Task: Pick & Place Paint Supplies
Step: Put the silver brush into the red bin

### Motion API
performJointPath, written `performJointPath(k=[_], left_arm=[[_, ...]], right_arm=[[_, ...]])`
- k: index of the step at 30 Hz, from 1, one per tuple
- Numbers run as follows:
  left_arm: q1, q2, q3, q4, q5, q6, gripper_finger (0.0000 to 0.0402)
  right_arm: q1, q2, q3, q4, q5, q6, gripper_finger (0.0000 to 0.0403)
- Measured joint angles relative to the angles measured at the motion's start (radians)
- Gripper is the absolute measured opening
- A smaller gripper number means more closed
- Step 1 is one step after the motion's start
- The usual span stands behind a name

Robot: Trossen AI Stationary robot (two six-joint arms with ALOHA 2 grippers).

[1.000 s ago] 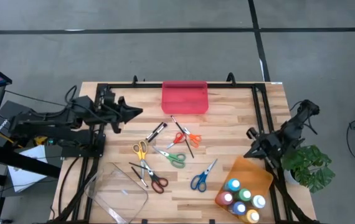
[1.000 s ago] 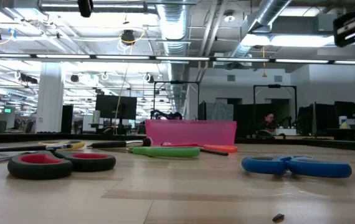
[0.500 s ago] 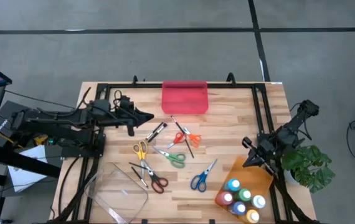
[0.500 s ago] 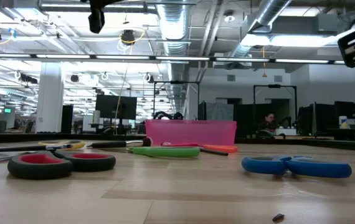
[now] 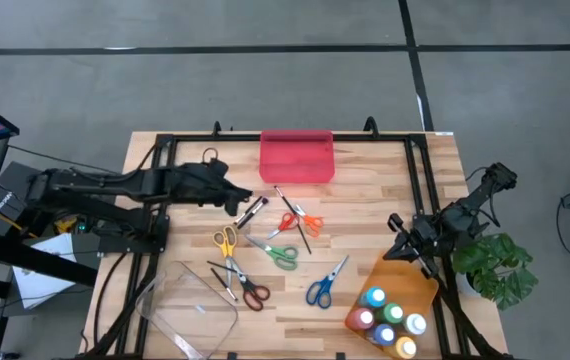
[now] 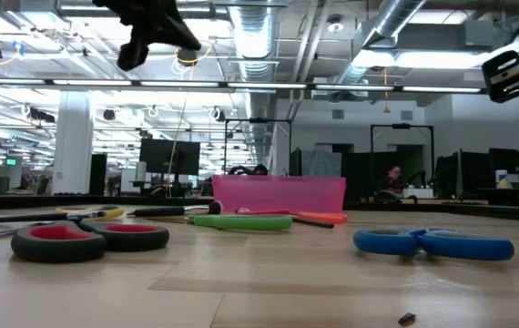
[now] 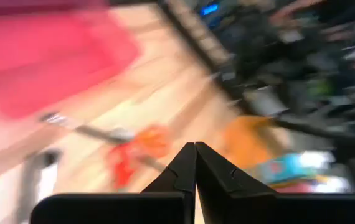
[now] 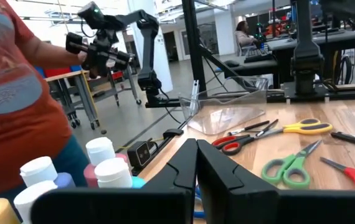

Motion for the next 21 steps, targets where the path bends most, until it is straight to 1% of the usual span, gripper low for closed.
performJointPath(k=[3, 5, 7, 9, 14, 17, 21], left_arm=[[0.000, 0.091, 0.141, -0.225, -0.105, -0.016, 0.0000], [0.000, 0.156, 0.230, -0.326, -0.178, -0.027, 0.0000], [0.003, 0.220, 0.293, -0.410, -0.214, -0.028, 0.0000], [0.018, 0.277, 0.320, -0.444, -0.213, -0.030, 0.0000], [0.045, 0.382, 0.323, -0.471, -0.156, -0.024, 0.0009], [0.047, 0.428, 0.323, -0.484, -0.154, 0.021, 0.0035], [0.042, 0.480, 0.323, -0.481, -0.154, 0.077, 0.0089]], right_arm=[[0.000, 0.000, 0.000, 0.000, -0.001, 0.000, 0.0008], [0.000, 0.000, 0.000, 0.000, -0.001, 0.000, 0.0008], [0.000, 0.000, 0.000, 0.000, -0.001, 0.000, 0.0008], [0.000, 0.000, 0.000, 0.000, -0.001, 0.000, 0.0008], [0.000, 0.000, 0.000, 0.000, -0.001, 0.000, 0.0008], [0.000, 0.000, -0.001, 0.000, -0.001, 0.000, 0.0008], [0.000, 0.000, -0.001, 0.000, -0.001, 0.000, 0.0008]])
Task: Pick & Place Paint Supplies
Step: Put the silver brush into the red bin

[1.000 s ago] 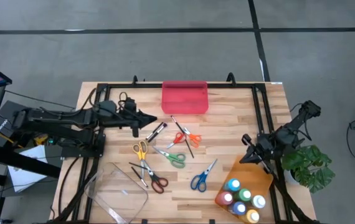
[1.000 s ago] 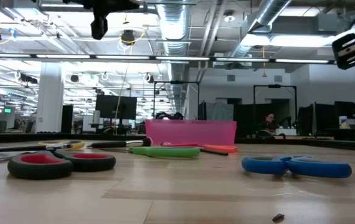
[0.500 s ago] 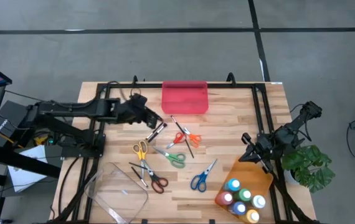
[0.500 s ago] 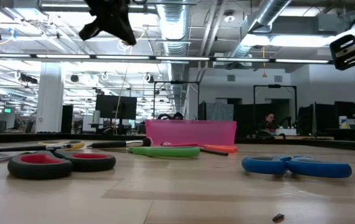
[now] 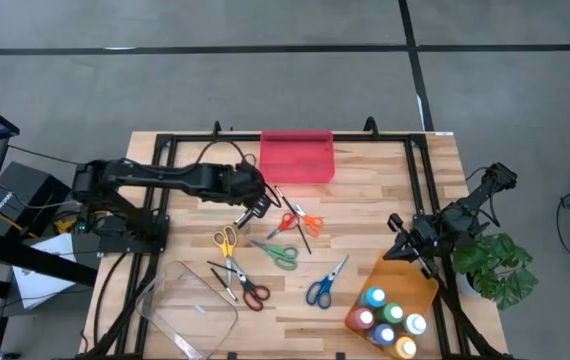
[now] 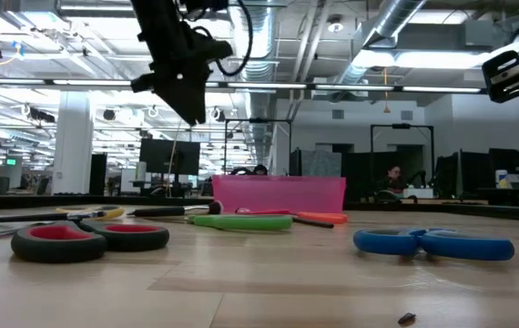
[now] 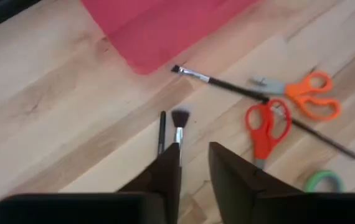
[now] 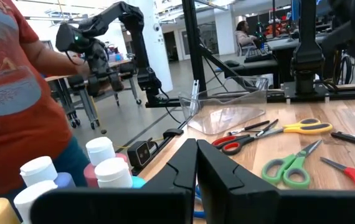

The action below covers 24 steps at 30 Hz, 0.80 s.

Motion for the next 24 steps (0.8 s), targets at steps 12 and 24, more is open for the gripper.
performJointPath(k=[12, 24], left_arm=[[0.007, 0.136, 0.000, 0.026, 0.035, -0.006, 0.0234], [0.049, 0.282, 0.000, 0.053, 0.163, -0.002, 0.0244]], right_arm=[[0.000, 0.000, -0.001, 0.000, 0.000, 0.000, 0.0008], [0.000, 0.000, -0.001, 0.000, 0.000, 0.000, 0.0008]])
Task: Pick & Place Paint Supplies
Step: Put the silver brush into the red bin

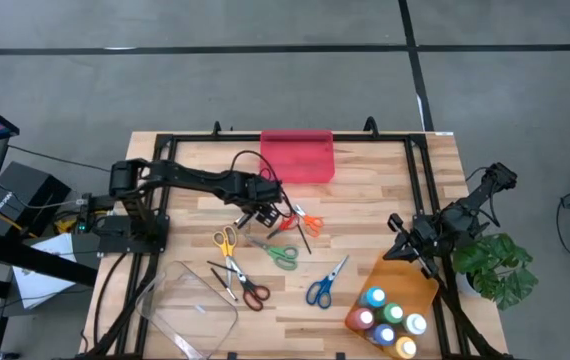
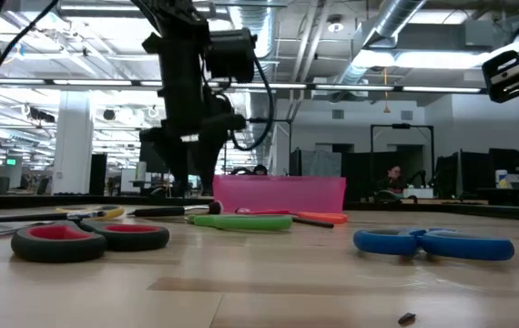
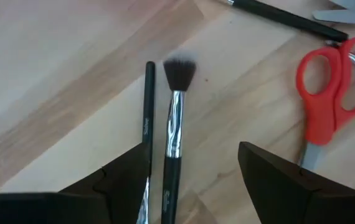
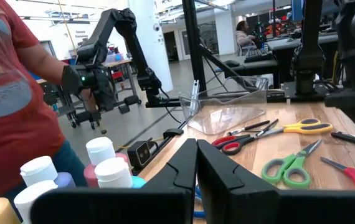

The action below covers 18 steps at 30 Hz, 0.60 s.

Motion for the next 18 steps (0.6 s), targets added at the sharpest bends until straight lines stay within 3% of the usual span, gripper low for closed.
performJointPath(k=[11, 18], left_arm=[[-0.006, 0.086, 0.000, 0.035, 0.050, 0.014, 0.0238], [-0.006, 0.128, 0.004, 0.040, 0.113, 0.025, 0.0167]], right_arm=[[0.000, 0.000, 0.000, 0.000, 0.000, 0.000, 0.0009], [0.000, 0.000, 0.000, 0.000, 0.000, 0.000, 0.0009]])
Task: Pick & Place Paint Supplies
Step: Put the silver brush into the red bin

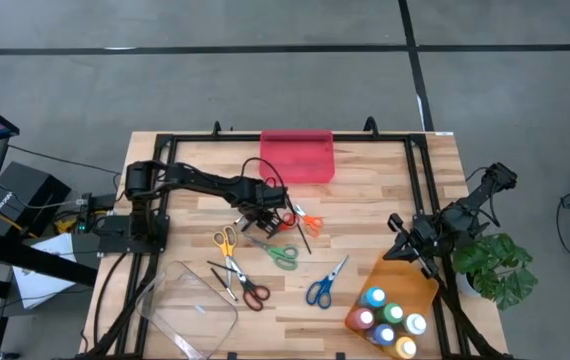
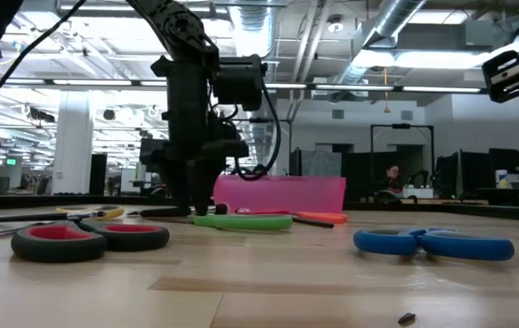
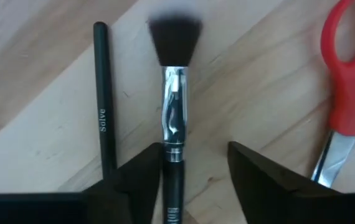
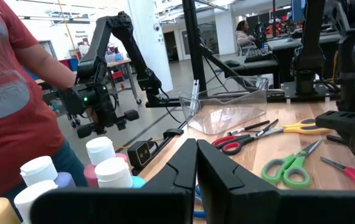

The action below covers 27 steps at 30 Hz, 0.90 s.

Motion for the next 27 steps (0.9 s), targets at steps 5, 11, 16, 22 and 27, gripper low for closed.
performJointPath(k=[5, 11, 16, 22, 27], left_arm=[[0.001, 0.012, 0.000, 0.000, 0.004, 0.000, 0.0090], [0.011, 0.007, -0.003, 0.012, -0.006, -0.001, 0.0032], [0.011, 0.007, -0.003, 0.015, -0.006, -0.001, 0.0032], [0.010, -0.068, -0.011, 0.027, -0.010, -0.006, 0.0032], [0.010, -0.190, -0.007, 0.041, -0.022, -0.036, 0.0032]], right_arm=[[0.000, 0.000, 0.000, 0.000, 0.000, 0.000, 0.0009], [0.000, 0.000, 0.000, 0.000, 0.000, 0.000, 0.0009], [0.000, 0.000, 0.000, 0.000, 0.000, 0.000, 0.0008], [0.000, 0.000, 0.000, 0.000, 0.000, 0.000, 0.0008], [0.000, 0.000, 0.000, 0.000, 0.000, 0.000, 0.0008]])
